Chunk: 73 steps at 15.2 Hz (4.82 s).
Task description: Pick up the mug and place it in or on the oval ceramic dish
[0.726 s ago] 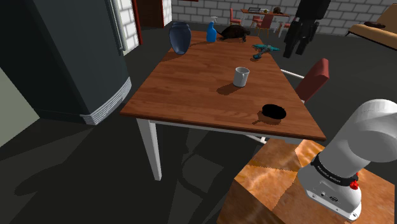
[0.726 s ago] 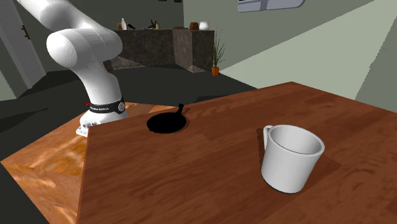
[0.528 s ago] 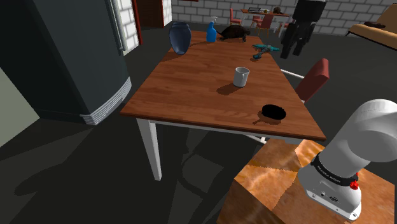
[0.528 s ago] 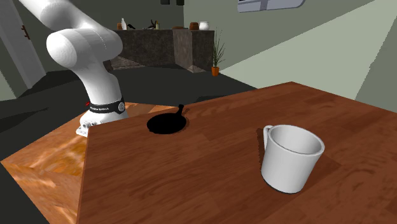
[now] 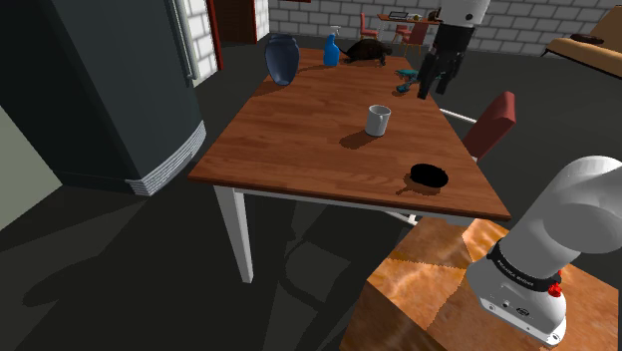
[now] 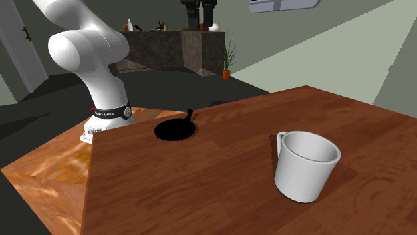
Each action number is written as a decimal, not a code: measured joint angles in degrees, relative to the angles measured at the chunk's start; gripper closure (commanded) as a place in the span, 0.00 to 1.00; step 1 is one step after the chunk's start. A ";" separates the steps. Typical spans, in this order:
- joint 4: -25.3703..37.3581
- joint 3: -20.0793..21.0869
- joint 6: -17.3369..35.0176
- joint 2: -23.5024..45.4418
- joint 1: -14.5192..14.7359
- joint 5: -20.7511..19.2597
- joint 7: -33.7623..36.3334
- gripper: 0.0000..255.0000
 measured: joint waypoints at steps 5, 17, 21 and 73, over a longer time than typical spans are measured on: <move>2.08 -3.69 6.77 8.05 -0.60 -0.30 -4.31 0.00; 14.83 -11.00 18.89 32.23 -2.32 6.10 -16.79 0.00; 21.26 -11.95 20.86 40.91 -4.06 10.05 -21.14 0.00; 39.16 -12.17 11.89 49.87 -7.06 13.34 -23.32 1.00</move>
